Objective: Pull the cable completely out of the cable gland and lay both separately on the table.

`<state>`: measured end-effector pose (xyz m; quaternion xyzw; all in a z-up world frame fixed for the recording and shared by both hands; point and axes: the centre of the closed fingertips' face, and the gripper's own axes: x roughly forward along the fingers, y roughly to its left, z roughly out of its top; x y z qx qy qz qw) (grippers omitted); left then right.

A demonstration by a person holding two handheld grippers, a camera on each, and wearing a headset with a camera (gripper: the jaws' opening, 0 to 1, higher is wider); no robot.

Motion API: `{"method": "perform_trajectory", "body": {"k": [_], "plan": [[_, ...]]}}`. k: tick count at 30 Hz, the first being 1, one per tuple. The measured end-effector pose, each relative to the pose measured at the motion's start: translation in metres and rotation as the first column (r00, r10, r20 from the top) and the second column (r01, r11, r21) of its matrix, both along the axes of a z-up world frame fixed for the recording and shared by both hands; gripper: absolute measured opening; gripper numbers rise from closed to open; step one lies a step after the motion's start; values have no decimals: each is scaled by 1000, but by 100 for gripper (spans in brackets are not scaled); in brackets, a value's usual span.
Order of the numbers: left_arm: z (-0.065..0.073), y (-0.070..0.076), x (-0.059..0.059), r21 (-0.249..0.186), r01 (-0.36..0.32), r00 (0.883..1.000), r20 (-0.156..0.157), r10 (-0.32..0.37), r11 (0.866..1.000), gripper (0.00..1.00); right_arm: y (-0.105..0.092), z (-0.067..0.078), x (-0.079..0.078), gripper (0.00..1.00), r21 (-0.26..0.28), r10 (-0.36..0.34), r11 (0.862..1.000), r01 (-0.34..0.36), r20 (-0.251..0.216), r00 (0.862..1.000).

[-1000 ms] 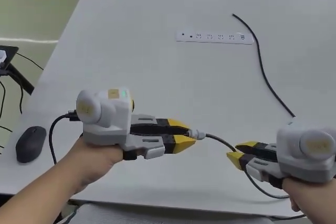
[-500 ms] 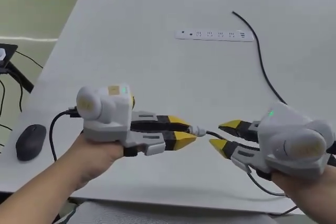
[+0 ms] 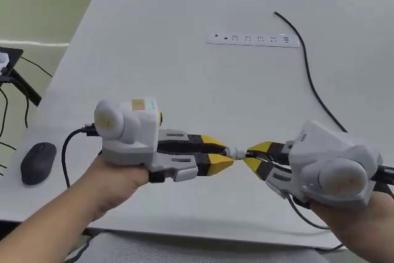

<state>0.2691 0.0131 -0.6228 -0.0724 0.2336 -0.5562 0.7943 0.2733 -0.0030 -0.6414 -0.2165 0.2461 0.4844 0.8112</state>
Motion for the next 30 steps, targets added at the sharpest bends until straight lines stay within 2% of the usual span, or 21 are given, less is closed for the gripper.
{"method": "perform_trajectory", "body": {"k": [8,14,16,18,23,28,30], "plan": [[3,-2,1,8,-1,999,44,0,1000,15,-5,1,3,1,21,-46,999,46,-8,999],[7,0,3,-1,-14,998,57,14,1000,15,-14,-2,9,1,33,-105,994,106,-38,994],[8,1,4,-3,-18,998,54,19,1000,15,-18,-3,11,1,56,-140,988,144,-68,988],[10,2,4,1,-19,998,66,19,1000,15,-20,-4,13,1,77,-166,982,173,-97,981],[11,3,6,10,-19,997,77,18,1000,15,-26,-11,17,0,92,-218,968,234,-153,964],[11,4,8,5,-24,997,73,23,1000,15,-35,-20,20,0,108,-282,944,312,-229,932],[11,4,8,4,-24,997,72,24,1000,15,-41,-26,22,0,103,-315,931,350,-257,914]]}}
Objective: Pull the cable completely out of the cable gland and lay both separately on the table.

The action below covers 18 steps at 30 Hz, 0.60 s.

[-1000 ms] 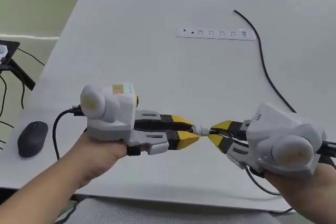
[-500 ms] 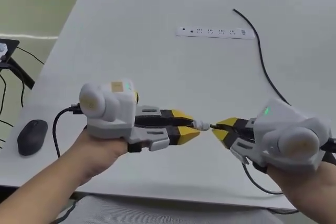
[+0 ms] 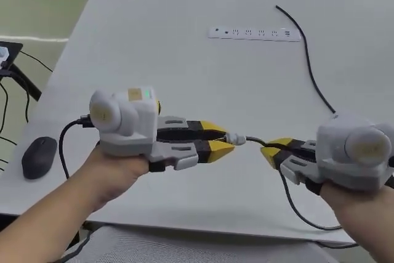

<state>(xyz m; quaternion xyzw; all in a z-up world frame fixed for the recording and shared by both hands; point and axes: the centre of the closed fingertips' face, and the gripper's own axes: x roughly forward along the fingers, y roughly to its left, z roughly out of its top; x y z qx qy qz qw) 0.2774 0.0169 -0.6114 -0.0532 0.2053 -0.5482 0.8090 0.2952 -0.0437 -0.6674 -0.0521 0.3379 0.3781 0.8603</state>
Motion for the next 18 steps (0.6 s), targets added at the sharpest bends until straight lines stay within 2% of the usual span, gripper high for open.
{"method": "perform_trajectory", "body": {"k": [1,3,4,8,9,12,16,18], "plan": [[0,0,0,-2,0,1000,-3,0,1000,15,-5,-6,0,0,-3,-32,999,32,-33,999],[0,0,0,-6,0,1000,-7,0,1000,15,-10,-12,1,0,1,-66,998,66,-70,995],[0,-1,0,-9,0,1000,-15,-1,1000,15,-13,-16,1,0,10,-95,995,96,-104,990],[0,-2,0,-13,7,1000,-19,-7,1000,15,-26,-31,2,0,7,-150,988,153,-170,974],[0,-3,0,-13,8,1000,-18,-8,1000,15,-27,-32,2,0,8,-156,987,160,-179,971],[0,-3,0,-11,10,1000,-18,-10,1000,15,-32,-41,-2,1,16,-191,979,201,-243,951],[-1,-3,0,-11,14,1000,-20,-14,1000,15,-36,-51,-5,1,18,-218,972,234,-299,929],[0,-3,-1,-13,15,1000,-22,-15,1000,15,-36,-53,-8,1,18,-217,972,235,-318,923]]}}
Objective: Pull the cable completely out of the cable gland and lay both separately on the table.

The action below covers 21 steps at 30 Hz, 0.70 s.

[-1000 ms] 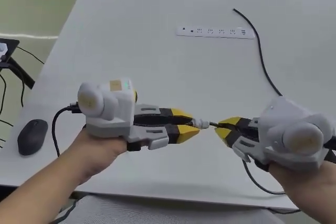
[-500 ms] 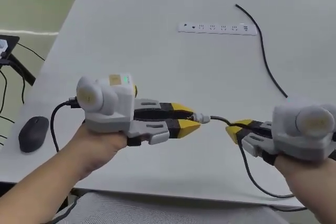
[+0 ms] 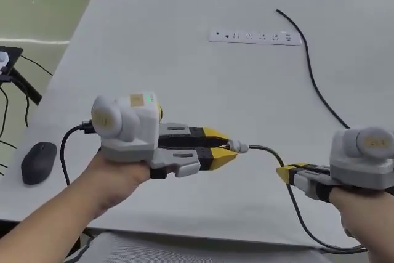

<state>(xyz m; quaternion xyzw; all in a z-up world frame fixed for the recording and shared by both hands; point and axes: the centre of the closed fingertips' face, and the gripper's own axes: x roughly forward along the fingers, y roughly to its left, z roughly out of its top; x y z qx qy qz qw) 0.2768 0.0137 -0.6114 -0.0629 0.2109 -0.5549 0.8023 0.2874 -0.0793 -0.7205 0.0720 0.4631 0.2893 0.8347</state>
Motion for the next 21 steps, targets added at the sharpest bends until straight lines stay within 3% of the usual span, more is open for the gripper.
{"method": "perform_trajectory", "body": {"k": [4,6,15,19,21], "plan": [[1,0,0,-9,-1,1000,-3,1,1000,15,4,1,-4,1,16,0,1000,0,-11,1000],[1,0,0,-16,-3,1000,-16,2,1000,15,5,3,-5,1,9,27,1000,-27,14,1000],[5,2,5,-25,-17,1000,-13,17,1000,15,1,16,-4,3,-6,63,998,-62,99,993],[4,1,5,-20,-18,1000,-15,18,1000,15,8,30,-2,11,5,107,994,-109,173,979],[4,0,4,-19,-18,1000,-15,18,1000,15,14,40,-2,15,-21,171,985,-171,228,958]]}}
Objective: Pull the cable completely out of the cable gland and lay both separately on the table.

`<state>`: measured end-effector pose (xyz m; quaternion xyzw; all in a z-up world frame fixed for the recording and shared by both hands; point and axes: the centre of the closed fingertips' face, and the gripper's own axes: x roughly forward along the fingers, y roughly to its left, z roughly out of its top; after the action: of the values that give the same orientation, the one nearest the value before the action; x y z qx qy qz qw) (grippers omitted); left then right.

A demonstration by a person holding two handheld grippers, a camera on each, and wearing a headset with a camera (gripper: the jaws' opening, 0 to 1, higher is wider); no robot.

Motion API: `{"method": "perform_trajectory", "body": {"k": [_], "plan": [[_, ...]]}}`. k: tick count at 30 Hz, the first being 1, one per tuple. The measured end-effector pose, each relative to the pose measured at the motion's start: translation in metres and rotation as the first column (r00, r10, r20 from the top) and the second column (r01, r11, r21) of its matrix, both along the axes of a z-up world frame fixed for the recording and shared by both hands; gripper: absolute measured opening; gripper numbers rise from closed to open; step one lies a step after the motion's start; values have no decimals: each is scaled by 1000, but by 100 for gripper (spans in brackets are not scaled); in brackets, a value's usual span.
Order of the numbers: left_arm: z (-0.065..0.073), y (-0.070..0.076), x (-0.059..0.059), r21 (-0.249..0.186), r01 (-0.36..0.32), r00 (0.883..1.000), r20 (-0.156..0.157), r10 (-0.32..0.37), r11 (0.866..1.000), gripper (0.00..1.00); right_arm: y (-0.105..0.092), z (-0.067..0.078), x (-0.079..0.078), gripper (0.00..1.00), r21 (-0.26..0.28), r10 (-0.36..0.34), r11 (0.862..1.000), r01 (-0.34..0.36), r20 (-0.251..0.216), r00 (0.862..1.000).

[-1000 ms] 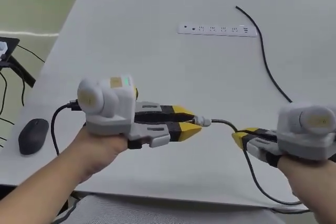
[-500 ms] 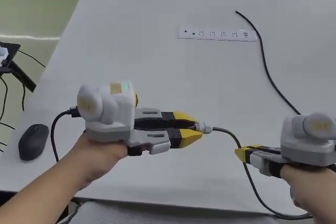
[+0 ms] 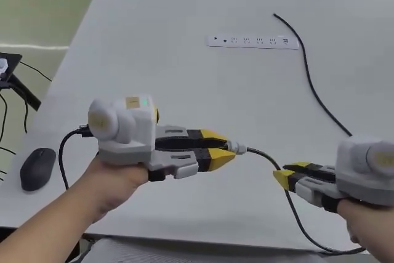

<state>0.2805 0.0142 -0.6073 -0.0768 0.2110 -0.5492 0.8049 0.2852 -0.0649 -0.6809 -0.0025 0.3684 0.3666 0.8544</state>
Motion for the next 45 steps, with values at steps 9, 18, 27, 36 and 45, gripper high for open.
{"method": "perform_trajectory", "body": {"k": [9,18,27,36,45], "plan": [[1,2,-3,-2,-9,1000,-8,9,1000,15,44,52,1,15,-130,265,963,-238,278,923],[0,2,-4,-2,-15,1000,-9,15,1000,15,60,48,-4,9,-230,376,921,-316,307,874],[0,0,-3,-3,-17,1000,-9,17,1000,15,65,51,-2,3,-251,399,911,-327,338,852],[-2,-2,-4,-3,-8,1000,-12,8,1000,15,62,47,-2,1,-217,369,925,-313,311,876],[0,-1,-3,-7,-10,1000,-7,10,1000,15,48,36,3,1,-152,268,960,-237,234,935]]}}
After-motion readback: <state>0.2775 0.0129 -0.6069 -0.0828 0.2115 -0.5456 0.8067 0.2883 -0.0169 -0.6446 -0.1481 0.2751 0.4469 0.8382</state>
